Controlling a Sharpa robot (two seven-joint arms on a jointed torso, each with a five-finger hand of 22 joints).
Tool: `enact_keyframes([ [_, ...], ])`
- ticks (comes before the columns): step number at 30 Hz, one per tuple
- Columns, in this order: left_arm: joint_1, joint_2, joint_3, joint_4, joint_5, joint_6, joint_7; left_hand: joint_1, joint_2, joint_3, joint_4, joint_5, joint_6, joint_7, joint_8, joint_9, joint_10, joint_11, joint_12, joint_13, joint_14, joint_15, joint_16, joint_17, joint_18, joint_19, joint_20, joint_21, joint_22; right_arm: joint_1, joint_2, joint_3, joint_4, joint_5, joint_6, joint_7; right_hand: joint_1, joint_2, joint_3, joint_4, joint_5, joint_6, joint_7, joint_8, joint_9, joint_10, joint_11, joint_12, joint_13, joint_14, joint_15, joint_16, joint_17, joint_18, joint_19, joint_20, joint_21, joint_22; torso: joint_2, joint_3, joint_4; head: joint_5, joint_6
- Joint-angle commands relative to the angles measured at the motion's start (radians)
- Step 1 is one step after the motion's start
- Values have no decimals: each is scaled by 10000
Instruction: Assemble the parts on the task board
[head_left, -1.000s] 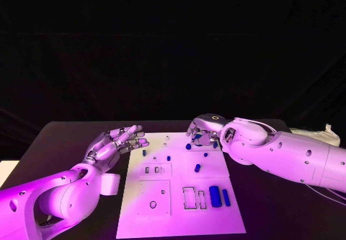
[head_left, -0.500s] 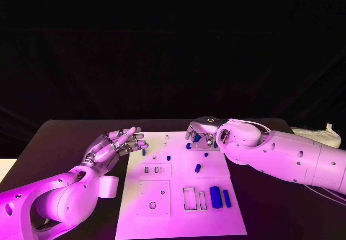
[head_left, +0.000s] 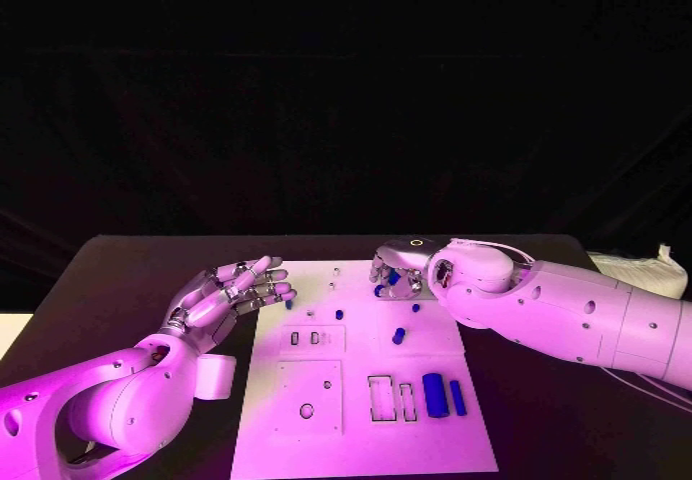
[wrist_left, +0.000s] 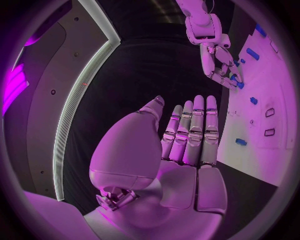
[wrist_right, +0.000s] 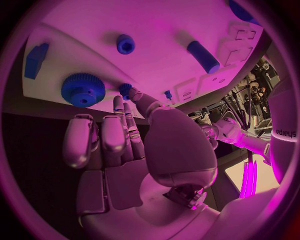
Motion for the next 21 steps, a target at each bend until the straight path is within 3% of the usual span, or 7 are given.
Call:
enact_keyframes([
  [1, 17, 12, 11, 32, 20, 209, -23, -30, -110, -36, -29, -53, -23, 49, -60, -9, 22, 20, -57, -3, 59, 6, -51, 8, 125, 80, 26, -63, -14, 1, 37, 3, -5, -201, 277, 9, 43, -26, 90, 36, -29, 50, 3, -7, 11, 29, -3, -43, -4, 379, 38, 76, 22, -109, 73, -5, 67, 31, 77, -2, 17, -20, 30],
  [12, 19, 12, 12, 23, 20, 217, -75, -34, -108, -40, -32, -53, -31, 54, -73, -10, 18, 25, -69, -3, 56, 10, -60, 9, 124, 79, 28, -69, -20, 1, 50, 3, -25, -258, 455, -14, 115, 39, 246, 176, -60, 223, -37, 35, 51, 193, -47, -21, 10, 366, 7, 236, 152, -138, 111, -18, 244, 263, 157, -3, 30, -40, 57],
  [15, 19, 9, 12, 21, 20, 217, -90, -36, -102, -41, -36, -52, -40, 59, -85, -10, 14, 29, -80, -4, 53, 13, -69, 9, 123, 78, 29, -75, -26, 0, 47, 3, -18, -284, 440, 11, 235, 151, 368, 206, -67, 398, -82, 91, 93, 383, -103, 12, 32, 364, -36, 324, 236, -182, 193, -46, 420, 541, 177, -1, 41, -43, 68],
  [17, 20, 9, 12, 19, 20, 217, -98, -36, -102, -41, -36, -52, -40, 59, -85, -10, 14, 29, -80, -4, 53, 13, -69, 9, 123, 78, 29, -75, -26, -1, 48, 3, -3, -306, 321, 65, 395, 322, 518, 215, -298, 610, -139, 166, 151, 604, -167, 45, 59, 368, -97, 422, 342, -204, 231, -89, 525, 692, 190, -1, 48, -38, 72],
  [21, 20, 14, 12, 13, 20, 225, -116, -33, -82, -35, -42, -49, -47, 63, -98, -10, 13, 31, -93, -4, 54, 15, -78, 11, 123, 79, 31, -82, -33, -2, 45, 3, 53, -331, -152, 190, 555, 515, 689, 228, -530, 842, -188, 246, 234, 882, -250, 74, 96, 374, -162, 550, 486, -234, 276, -134, 649, 875, 208, -3, 63, -46, 88],
])
